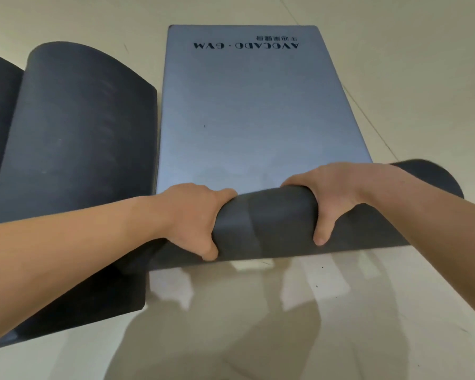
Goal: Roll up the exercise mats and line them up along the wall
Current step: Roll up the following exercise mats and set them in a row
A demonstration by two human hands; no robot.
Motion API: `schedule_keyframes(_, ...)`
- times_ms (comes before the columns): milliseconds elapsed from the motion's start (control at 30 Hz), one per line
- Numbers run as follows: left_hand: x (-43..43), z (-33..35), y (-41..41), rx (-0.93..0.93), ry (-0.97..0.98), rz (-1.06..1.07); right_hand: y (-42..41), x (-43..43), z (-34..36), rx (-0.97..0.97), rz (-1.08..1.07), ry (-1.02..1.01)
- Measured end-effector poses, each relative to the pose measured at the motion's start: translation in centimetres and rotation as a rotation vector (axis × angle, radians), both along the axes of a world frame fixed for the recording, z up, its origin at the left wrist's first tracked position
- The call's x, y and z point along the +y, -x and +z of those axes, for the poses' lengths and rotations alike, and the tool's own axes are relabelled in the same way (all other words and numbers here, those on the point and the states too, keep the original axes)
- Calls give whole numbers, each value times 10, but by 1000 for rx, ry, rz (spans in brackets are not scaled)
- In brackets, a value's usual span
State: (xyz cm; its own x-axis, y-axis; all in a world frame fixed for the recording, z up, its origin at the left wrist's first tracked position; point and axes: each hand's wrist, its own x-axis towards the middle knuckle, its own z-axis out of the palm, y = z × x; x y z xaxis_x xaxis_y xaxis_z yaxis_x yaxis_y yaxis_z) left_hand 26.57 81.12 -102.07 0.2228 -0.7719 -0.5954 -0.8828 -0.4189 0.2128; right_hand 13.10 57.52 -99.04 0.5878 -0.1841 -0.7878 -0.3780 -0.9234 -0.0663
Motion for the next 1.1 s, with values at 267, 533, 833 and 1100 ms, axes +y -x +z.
schedule_keyframes(267,-29,7,-38,410,-139,152,36,34,23,-172,35,153)
schedule_keyframes(533,-14,18,-43,-71,8,100,39,76,-32,-264,213,459)
schedule_keyframes(833,38,-8,12,-434,1,-77,-24,19,6,-92,29,138)
schedule_keyframes(1100,18,-14,-20,-422,93,-119,-11,47,-18,-239,164,291)
